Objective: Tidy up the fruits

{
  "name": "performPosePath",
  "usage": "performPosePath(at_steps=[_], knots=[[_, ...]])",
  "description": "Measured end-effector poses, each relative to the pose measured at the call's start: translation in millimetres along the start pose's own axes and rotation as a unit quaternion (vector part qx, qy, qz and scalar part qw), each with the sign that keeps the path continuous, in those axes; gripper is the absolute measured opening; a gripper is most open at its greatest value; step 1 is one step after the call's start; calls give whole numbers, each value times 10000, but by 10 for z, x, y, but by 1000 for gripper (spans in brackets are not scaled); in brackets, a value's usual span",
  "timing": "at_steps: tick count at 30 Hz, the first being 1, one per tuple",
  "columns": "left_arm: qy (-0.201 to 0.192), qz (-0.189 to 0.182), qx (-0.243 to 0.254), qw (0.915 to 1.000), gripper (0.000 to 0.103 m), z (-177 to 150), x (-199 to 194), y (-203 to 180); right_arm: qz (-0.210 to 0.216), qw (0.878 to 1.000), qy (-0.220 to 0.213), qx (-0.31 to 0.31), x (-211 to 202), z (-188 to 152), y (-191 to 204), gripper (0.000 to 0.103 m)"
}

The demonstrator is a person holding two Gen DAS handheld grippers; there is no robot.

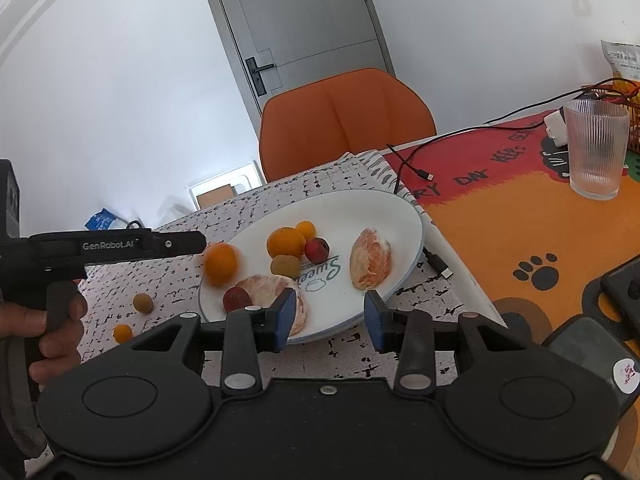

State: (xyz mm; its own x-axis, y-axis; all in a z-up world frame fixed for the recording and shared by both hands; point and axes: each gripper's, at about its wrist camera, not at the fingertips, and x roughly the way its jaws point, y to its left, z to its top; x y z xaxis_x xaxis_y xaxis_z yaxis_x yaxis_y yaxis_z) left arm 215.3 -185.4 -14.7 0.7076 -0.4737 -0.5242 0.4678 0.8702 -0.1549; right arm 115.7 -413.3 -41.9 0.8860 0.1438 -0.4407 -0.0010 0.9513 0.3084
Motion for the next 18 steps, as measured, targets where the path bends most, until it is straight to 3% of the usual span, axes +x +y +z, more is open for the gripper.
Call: performPosePath(at_steps=[3, 6, 9, 11, 18], knots=[[58, 74, -64, 9999, 42, -33, -54, 74, 15, 10000, -20, -17, -5, 6, 31, 44], [84, 196, -128, 9997, 50, -49, -112, 154, 49, 10000, -15, -55, 0, 0, 74, 45], [66, 324, -202, 9992, 61, -67, -186, 232, 63, 9999, -10, -84, 14, -8, 122, 48], [39, 472, -240, 9986, 76, -84, -239, 281, 79, 9999, -6, -102, 21, -13, 150, 50], [-55, 823, -228, 9963, 84, -150, -425, 420, 112, 9997, -45, -188, 26, -27, 269, 68]])
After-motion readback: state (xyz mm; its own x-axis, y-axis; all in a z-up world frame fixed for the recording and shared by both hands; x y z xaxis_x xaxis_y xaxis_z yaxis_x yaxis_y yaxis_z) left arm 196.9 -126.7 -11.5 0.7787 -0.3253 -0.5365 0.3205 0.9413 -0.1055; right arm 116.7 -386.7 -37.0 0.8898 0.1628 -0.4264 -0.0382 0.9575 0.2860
